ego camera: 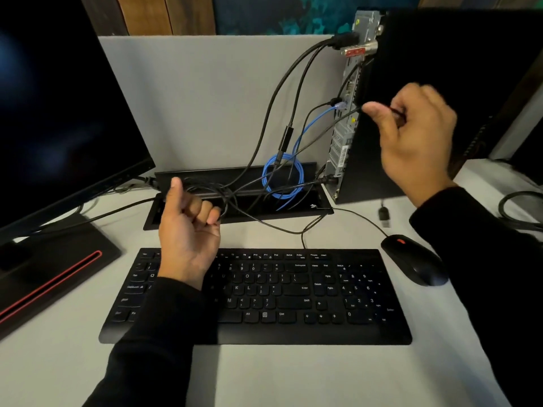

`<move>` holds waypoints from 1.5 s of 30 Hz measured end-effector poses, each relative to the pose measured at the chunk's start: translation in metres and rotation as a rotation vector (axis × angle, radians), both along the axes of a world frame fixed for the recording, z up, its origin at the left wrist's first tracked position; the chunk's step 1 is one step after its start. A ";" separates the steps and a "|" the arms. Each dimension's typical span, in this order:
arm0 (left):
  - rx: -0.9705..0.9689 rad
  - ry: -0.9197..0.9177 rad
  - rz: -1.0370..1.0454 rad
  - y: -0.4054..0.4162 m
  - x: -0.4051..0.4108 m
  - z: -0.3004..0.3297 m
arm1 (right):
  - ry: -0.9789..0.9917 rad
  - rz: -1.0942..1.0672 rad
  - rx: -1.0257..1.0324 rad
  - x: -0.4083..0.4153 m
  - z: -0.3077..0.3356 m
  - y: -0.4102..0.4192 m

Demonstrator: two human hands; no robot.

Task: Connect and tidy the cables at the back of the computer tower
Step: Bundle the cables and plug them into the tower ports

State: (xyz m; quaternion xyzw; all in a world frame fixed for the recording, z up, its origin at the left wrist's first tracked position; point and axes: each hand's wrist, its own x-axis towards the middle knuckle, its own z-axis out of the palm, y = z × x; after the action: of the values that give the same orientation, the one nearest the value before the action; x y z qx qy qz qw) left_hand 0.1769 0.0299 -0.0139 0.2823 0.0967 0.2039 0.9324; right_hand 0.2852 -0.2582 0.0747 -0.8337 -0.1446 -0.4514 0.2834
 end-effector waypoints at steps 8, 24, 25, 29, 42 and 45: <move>-0.031 -0.009 0.143 0.039 -0.008 0.010 | 0.481 0.290 -0.016 0.008 -0.009 0.001; -0.022 -0.057 0.207 0.047 -0.004 0.008 | 0.569 0.009 -0.093 0.003 -0.048 -0.006; 0.000 -0.056 0.183 0.046 -0.006 0.007 | 0.582 -0.013 -0.077 0.003 -0.054 -0.006; 0.040 -0.003 0.119 0.042 -0.009 0.005 | 0.644 -0.116 -0.035 -0.002 -0.068 -0.008; 0.090 0.204 0.331 0.040 -0.003 -0.007 | 0.440 -0.054 0.156 -0.009 -0.059 0.003; 0.156 0.234 0.292 0.043 -0.003 -0.010 | 0.359 0.009 0.197 -0.012 -0.058 0.006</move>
State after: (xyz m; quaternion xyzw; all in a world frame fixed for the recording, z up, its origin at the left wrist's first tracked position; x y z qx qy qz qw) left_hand 0.1741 0.0727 -0.0241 0.3583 0.2283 0.3098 0.8506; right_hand 0.2736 -0.2523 0.0170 -0.8683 -0.0506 -0.3064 0.3869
